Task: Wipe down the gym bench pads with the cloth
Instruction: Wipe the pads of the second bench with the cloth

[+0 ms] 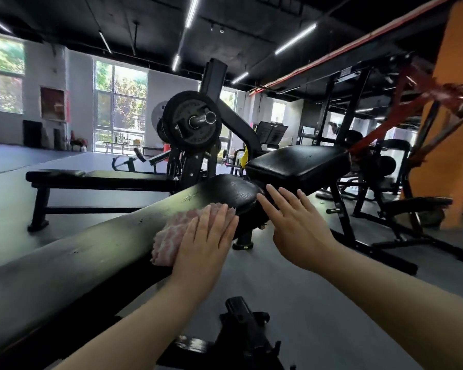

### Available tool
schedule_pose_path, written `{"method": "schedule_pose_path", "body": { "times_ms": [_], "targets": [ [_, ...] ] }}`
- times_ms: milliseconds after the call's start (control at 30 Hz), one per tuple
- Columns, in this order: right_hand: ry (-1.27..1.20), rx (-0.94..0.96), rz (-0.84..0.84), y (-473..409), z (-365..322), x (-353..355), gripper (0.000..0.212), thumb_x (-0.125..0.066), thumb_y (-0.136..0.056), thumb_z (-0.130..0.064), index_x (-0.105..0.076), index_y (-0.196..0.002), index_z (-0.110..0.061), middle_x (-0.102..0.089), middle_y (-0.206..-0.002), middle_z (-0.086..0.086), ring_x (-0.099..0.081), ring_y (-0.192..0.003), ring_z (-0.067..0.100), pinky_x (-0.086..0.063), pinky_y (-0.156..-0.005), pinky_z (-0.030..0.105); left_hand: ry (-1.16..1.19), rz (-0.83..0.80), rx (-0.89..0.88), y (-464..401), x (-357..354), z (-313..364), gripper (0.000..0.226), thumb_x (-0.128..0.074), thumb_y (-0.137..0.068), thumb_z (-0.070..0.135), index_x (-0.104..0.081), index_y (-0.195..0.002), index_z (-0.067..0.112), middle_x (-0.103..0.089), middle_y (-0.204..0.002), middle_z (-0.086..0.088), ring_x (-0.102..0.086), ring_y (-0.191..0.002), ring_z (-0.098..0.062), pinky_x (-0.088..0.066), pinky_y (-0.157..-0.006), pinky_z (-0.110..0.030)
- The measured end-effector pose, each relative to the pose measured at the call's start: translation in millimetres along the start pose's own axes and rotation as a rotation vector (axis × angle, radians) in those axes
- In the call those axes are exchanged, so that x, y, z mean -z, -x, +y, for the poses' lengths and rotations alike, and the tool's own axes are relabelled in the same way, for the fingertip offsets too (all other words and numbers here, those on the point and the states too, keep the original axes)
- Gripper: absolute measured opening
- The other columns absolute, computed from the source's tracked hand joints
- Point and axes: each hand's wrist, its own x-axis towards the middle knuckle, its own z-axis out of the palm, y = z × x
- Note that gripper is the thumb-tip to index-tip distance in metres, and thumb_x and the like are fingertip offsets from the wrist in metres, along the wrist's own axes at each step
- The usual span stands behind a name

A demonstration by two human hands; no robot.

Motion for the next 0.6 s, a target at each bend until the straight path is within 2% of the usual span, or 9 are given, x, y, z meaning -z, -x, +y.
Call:
{"method": "schedule_pose_path", "body": {
  "times_ms": [100, 200, 233, 267, 333, 400, 433, 500, 600],
  "targets": [
    [0.026, -0.039, 0.004, -1.4, 13.8, -3.1, 0.084, -0.075, -0.065, -0.021, -0.042, -0.141, -0.008, -0.041, -0.145, 0.018, -0.046, -0.130, 0.035, -0.034, -0.105, 0.052, 0.071, 0.055, -0.085, -17.0, -1.2, 0.1, 0.058, -0.041, -0.083, 0.013, -0.030, -0.139, 0.006, -0.037, -0.145, -0.019, -0.045, -0.128, -0.038, -0.034, -0.104, -0.046],
    [0.062, -0.046, -0.053, -4.0, 24.2, -3.4, 0.075, -0.051, -0.089, -0.025, -0.012, -0.152, -0.013, -0.006, -0.158, 0.011, -0.012, -0.146, 0.029, -0.007, -0.116, 0.046, 0.131, 0.026, -0.185, -41.4, 4.1, 4.2, 0.055, -0.043, -0.081, 0.016, -0.045, -0.135, 0.006, -0.050, -0.137, -0.018, -0.053, -0.120, -0.037, -0.047, -0.094, -0.043],
    [0.086, -0.037, -0.052, -5.7, 26.3, -2.5, 0.071, -0.047, -0.090, -0.026, -0.015, -0.151, -0.011, -0.009, -0.158, 0.012, -0.015, -0.145, 0.029, -0.009, -0.116, 0.047, 0.140, 0.002, -0.204, -49.0, 4.7, 7.0, 0.054, -0.054, -0.078, 0.019, -0.052, -0.131, 0.006, -0.053, -0.134, -0.018, -0.056, -0.117, -0.037, -0.049, -0.090, -0.043],
    [0.112, -0.042, -0.052, -7.2, 27.7, 0.1, 0.068, -0.050, -0.087, -0.027, -0.027, -0.148, -0.009, -0.021, -0.155, 0.015, -0.026, -0.142, 0.031, -0.018, -0.114, 0.049, 0.151, -0.036, -0.212, -57.4, 7.6, 9.6, 0.059, -0.068, -0.072, 0.020, -0.056, -0.128, 0.006, -0.055, -0.131, -0.018, -0.057, -0.115, -0.037, -0.051, -0.088, -0.043],
    [0.115, -0.060, -0.018, -13.2, 33.4, -1.4, 0.068, -0.065, -0.074, -0.028, -0.049, -0.136, -0.005, -0.046, -0.142, 0.019, -0.048, -0.128, 0.034, -0.035, -0.104, 0.050, 0.182, -0.139, -0.205, -72.8, 15.5, 14.2, 0.074, -0.081, -0.063, 0.023, -0.054, -0.131, 0.006, -0.051, -0.136, -0.018, -0.053, -0.120, -0.037, -0.048, -0.093, -0.042],
    [0.139, -0.073, -0.017, -20.7, 39.2, -3.8, 0.073, -0.075, -0.064, -0.027, -0.055, -0.130, -0.005, -0.052, -0.136, 0.018, -0.052, -0.124, 0.033, -0.039, -0.102, 0.049, 0.206, -0.206, -0.221, -88.8, 18.7, 17.2, 0.072, -0.063, -0.086, 0.030, -0.029, -0.146, 0.010, -0.026, -0.152, -0.015, -0.028, -0.139, -0.034, -0.029, -0.111, -0.039],
    [0.150, -0.075, 0.002, -24.5, 41.6, -4.0, 0.075, -0.078, -0.059, -0.027, -0.058, -0.127, -0.005, -0.055, -0.133, 0.018, -0.054, -0.121, 0.035, -0.041, -0.100, 0.049, 0.272, -0.235, -0.208, -99.3, 20.4, 16.6, 0.065, -0.051, -0.094, 0.032, -0.021, -0.148, 0.013, -0.018, -0.155, -0.011, -0.019, -0.142, -0.029, -0.020, -0.114, -0.036],
    [0.174, -0.072, 0.039, -30.6, 48.5, -6.4, 0.075, -0.082, -0.052, -0.029, -0.063, -0.121, -0.006, -0.059, -0.127, 0.019, -0.057, -0.115, 0.040, -0.043, -0.096, 0.053, 0.450, -0.387, -0.176, -124.9, 18.0, 12.3, 0.049, -0.044, -0.096, 0.036, -0.036, -0.141, 0.017, -0.031, -0.147, -0.004, -0.027, -0.136, -0.023, -0.021, -0.110, -0.033],
    [0.195, -0.098, 0.047, -36.0, 59.2, -13.9, 0.075, -0.082, -0.052, -0.036, -0.064, -0.120, -0.011, -0.059, -0.127, 0.019, -0.055, -0.114, 0.045, -0.040, -0.096, 0.059, 0.798, -0.623, -0.081, -157.7, -3.3, -5.2, 0.030, -0.045, -0.087, 0.052, -0.063, -0.101, 0.033, -0.054, -0.112, 0.003, -0.049, -0.114, -0.026, -0.033, -0.104, -0.042]
  ]
}}
